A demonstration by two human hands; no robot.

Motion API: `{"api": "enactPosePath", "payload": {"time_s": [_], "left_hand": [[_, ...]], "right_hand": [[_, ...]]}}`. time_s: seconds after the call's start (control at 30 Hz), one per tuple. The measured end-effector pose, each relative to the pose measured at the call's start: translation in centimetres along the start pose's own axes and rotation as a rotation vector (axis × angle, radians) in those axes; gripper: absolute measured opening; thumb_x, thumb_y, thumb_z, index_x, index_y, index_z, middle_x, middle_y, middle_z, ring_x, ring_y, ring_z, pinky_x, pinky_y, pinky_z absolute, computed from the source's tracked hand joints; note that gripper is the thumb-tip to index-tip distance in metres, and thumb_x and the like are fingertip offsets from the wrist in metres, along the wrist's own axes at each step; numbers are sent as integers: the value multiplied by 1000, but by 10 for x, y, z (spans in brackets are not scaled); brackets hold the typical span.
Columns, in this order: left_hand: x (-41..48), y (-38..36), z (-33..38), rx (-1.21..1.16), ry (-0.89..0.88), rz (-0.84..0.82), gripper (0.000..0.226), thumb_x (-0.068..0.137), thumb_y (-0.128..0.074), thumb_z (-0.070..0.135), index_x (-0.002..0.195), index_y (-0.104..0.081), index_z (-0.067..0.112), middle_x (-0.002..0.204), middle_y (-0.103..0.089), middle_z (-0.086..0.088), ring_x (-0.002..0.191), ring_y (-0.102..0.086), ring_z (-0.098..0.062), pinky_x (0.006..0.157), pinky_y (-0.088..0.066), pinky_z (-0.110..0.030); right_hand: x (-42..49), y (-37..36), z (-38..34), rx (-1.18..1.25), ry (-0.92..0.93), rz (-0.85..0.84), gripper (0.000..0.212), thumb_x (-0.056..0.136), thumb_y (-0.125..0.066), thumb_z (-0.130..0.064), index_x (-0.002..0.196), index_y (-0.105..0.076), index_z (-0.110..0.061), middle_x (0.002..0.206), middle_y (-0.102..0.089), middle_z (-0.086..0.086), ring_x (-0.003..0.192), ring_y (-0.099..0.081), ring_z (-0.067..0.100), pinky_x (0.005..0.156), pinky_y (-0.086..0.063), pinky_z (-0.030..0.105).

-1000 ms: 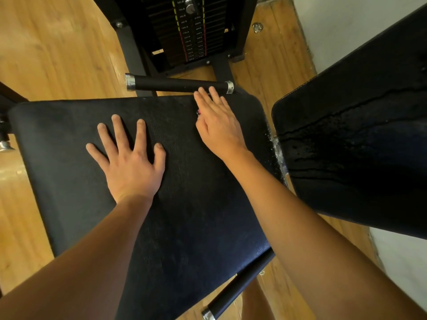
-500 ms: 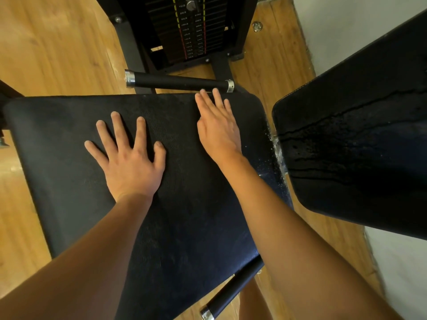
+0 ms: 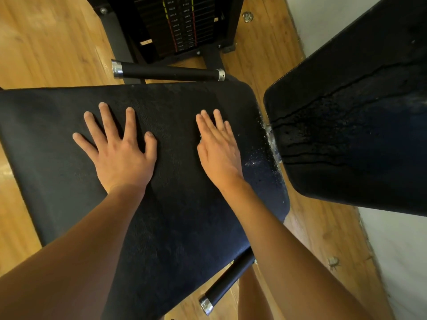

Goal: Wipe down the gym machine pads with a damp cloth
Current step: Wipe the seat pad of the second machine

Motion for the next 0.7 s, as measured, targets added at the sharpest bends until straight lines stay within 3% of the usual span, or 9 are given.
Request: {"api": "enactPosePath", "payload": {"time_s": [0.17, 0.37, 0.7], "left_hand": [[-1, -1, 0, 17, 3, -9, 62, 102, -34, 53, 159, -30, 28, 170, -11, -15, 155, -4, -44, 120, -1, -69], [1, -2, -1, 17, 2, 2, 62, 101, -35, 53, 158, -31, 28, 170, -12, -15, 155, -5, -44, 120, -2, -69], [1, 0, -1, 29, 0, 10, 62, 101, -34, 53, 157, -32, 29, 169, -13, -15, 155, -6, -44, 120, -2, -69]], "right_hand": [[25, -1, -5, -52, 15, 2, 62, 100, -33, -17, 161, -24, -14, 168, -26, 2, 158, -7, 23, 128, -3, 44], [67, -1, -5, -30, -15, 9, 60, 103, -43, -14, 161, -27, -15, 168, -27, 2, 158, -9, 24, 126, -2, 39], [-15, -5, -1, 22, -43, 1, 58, 102, -39, -17, 160, -29, -15, 166, -30, 1, 157, -11, 21, 128, -9, 39]]}}
Point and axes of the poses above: each hand's wrist, its own x-axis towards the middle knuckle, its own y-axis out of the back of the hand, z = x × y, the point moved 7 cm from there along x, towards the middle knuckle
